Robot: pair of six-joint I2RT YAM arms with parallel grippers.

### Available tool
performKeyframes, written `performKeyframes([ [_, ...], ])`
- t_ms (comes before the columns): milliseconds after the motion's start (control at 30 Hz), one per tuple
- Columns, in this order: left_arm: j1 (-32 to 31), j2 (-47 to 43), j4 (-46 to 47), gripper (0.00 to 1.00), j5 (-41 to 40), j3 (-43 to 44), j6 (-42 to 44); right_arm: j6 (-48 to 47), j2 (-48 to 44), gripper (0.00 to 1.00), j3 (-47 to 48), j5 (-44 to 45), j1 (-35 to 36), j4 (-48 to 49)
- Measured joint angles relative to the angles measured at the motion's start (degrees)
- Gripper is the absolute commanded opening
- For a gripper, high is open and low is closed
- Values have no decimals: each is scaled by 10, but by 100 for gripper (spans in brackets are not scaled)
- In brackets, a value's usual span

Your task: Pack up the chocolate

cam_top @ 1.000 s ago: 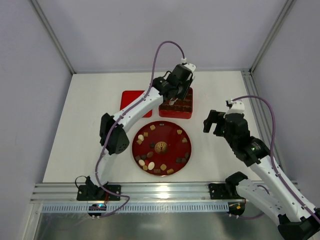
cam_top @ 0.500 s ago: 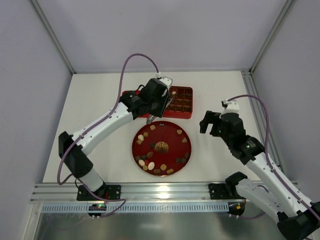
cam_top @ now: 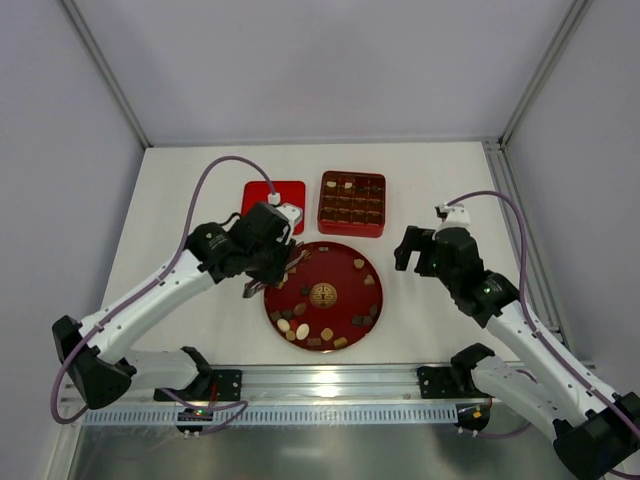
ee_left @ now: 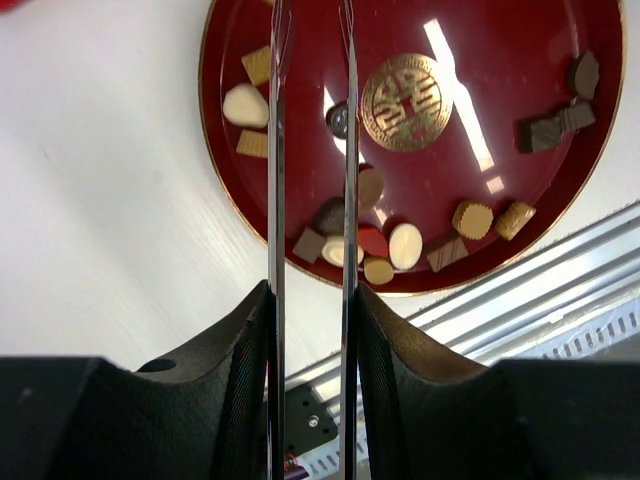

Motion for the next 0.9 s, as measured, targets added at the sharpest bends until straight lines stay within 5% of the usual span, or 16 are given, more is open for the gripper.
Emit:
performKeyframes([
  [333,0,-49,-40,39,40,-62,-9,2,5,100,-4,-8,0,3],
  [900,-16,-4,-22,41,58,-88,-9,3,5,100,-5,-8,0,4],
])
